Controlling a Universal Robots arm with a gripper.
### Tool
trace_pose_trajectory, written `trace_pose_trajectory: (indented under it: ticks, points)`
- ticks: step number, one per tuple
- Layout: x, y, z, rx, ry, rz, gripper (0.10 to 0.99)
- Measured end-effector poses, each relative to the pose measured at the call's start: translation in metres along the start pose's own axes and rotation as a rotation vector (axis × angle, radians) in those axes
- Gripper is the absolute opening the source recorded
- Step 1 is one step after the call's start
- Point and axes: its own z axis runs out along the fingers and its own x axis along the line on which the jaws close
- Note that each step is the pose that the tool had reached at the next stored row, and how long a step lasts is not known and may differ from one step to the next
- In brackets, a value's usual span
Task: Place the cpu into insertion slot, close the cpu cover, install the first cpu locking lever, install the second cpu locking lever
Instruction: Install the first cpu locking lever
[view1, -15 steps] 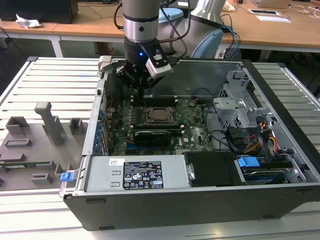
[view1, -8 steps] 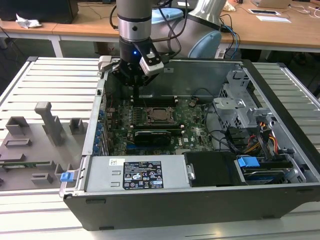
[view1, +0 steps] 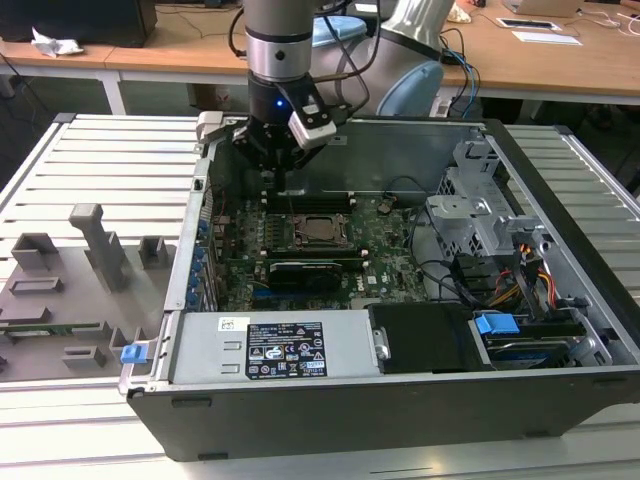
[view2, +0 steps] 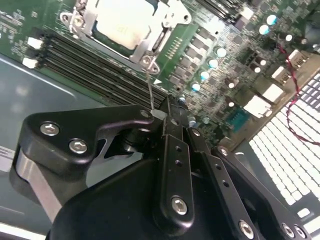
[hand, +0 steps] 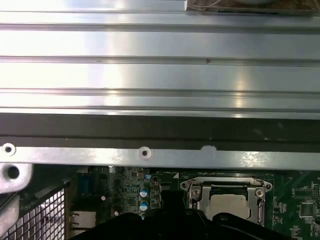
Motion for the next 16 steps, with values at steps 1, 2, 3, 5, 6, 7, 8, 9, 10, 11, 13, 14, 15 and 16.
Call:
trace_pose_trajectory:
  ticks: [1, 2, 3, 5, 6, 7, 8, 9, 10, 11, 13, 14, 15, 16]
  points:
    - [-0.0022, 0.0000, 0.0000, 0.000, 0.0000, 0.000, 0.106]
    - [-0.0045, 0.0000, 0.0001, 0.000, 0.0000, 0.000, 0.106]
    - [-0.0091, -0.0001, 0.0001, 0.000, 0.0001, 0.000, 0.106]
    - [-0.0135, -0.0001, 0.0002, 0.000, 0.0001, 0.000, 0.106]
    - [-0.0151, -0.0001, 0.0004, 0.000, 0.0001, 0.000, 0.106]
    - [-0.0157, -0.0001, 0.0006, 0.000, 0.0000, 0.000, 0.106]
    - [-0.0169, -0.0001, 0.0008, 0.000, 0.0000, 0.000, 0.106]
    - [-0.0180, -0.0002, 0.0011, 0.000, 0.0000, 0.000, 0.106]
    - [-0.0186, -0.0002, 0.0012, 0.000, 0.0001, 0.000, 0.106]
    - [-0.0194, -0.0002, 0.0015, 0.000, 0.0000, 0.000, 0.106]
    - [-0.0216, -0.0002, 0.0022, 0.000, 0.0010, 0.000, 0.106]
    - [-0.0239, -0.0003, 0.0028, -0.002, 0.0023, 0.000, 0.106]
    - [-0.0260, -0.0003, 0.0033, -0.003, 0.0035, 0.000, 0.106]
    - [-0.0285, -0.0003, 0.0040, -0.003, 0.0043, 0.000, 0.106]
